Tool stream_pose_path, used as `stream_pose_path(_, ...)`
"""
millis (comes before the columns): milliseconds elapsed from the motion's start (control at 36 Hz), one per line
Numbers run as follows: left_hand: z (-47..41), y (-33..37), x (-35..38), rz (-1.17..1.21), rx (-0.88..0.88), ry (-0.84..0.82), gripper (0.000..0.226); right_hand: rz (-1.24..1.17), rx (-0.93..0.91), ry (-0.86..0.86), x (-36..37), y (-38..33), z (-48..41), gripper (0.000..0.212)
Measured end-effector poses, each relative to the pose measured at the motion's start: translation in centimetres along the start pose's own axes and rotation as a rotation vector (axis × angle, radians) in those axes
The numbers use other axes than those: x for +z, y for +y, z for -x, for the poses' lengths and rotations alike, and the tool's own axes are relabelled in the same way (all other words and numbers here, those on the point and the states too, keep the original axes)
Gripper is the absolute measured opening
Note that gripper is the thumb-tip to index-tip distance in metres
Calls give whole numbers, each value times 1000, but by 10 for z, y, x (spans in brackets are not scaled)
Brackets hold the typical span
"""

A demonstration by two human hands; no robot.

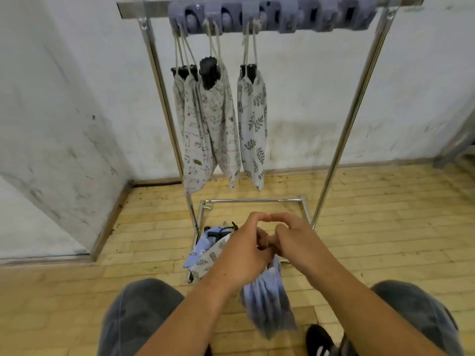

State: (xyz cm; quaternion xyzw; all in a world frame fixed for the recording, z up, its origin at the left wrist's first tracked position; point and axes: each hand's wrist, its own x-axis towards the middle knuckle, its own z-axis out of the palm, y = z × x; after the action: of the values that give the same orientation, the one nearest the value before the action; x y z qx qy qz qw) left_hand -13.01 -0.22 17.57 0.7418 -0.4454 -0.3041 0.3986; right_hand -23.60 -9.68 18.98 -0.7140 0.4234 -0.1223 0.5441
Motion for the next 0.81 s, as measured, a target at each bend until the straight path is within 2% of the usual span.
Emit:
stream_pose_path(139,-12,31,-28,-44,94,8,50,341,-217,-80,-35,-46,6,39)
stream_pose_path(222,-25,54,-42,-101,126,15,50,434,-271,-111,-57,-71,1,42)
stream_pose_path(333,-42,79,-57,-157,183,63,42,522,-298,0,-72,-97,-9,39)
stream_pose_path(500,-76,116,-88,-229,253,94,37,521,-404,91,-98,-132,-31,21)
stream_pose_path(556,-87,134,-99,-216,288,104,36,458,-447,26,-105,-143,-41,11)
stream_pose_path(611,-97,152,-111,-213,320,109,34,291,-454,-98,-112,-157,-50,14)
stream_pose_path(667,-112,168,-123,-240,358,127,33,183,-453,-152,-117,-171,-62,15)
stream_pose_path(750,-126,187,-137,-310,409,134,30,166,-531,-41,-119,-178,-86,25)
stream_pose_path(806,-138,199,-146,-349,427,163,28,165,-544,54,-121,-184,-104,17)
